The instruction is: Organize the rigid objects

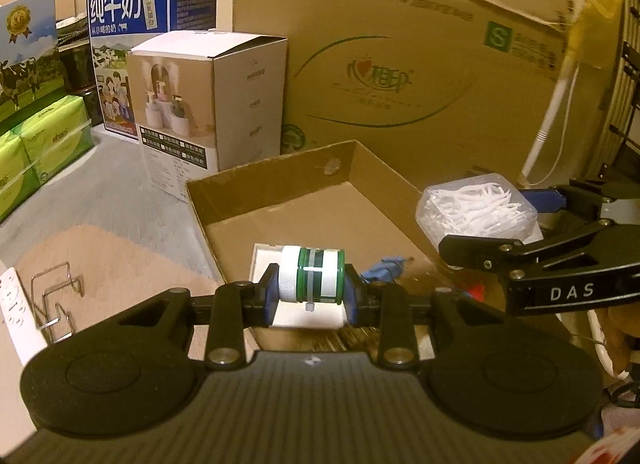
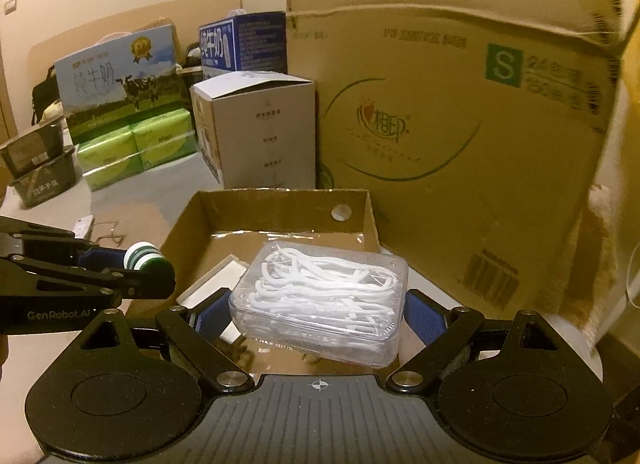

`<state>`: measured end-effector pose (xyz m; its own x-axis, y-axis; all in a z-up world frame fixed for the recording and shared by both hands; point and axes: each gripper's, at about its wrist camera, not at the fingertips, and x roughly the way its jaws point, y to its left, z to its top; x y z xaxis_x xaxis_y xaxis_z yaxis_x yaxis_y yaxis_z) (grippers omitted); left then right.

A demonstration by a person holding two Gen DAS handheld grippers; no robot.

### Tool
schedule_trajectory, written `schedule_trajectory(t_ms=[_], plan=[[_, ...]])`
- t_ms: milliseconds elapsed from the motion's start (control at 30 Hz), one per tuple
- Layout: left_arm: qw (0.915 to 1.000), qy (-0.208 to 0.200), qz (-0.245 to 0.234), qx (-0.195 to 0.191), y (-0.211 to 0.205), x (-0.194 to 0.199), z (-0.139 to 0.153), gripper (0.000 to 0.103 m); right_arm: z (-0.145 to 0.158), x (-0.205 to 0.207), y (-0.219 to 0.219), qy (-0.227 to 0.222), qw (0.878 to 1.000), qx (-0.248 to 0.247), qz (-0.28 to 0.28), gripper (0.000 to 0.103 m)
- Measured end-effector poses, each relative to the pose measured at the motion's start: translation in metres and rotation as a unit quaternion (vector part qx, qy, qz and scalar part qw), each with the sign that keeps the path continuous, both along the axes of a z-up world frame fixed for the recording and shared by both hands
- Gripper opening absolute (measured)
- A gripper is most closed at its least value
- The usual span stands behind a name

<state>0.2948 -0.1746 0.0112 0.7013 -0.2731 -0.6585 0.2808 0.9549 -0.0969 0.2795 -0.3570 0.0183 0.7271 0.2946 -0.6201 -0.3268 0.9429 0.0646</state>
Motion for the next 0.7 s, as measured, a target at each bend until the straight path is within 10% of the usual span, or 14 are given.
schedule_trajectory(t_ms=[567, 700], plan=[[0.9999, 0.007, -0.004, 0.009, -0.002, 0.038, -0.016, 0.028, -0.018, 0.039, 0.006, 0.014, 1.0, -0.02, 0.001, 0.09], [0.9999, -0.001, -0.001, 0.014, 0.002, 0.036, -0.015, 0.047, -0.016, 0.04, 0.005, 0.014, 1.0, -0.018, -0.002, 0.09]])
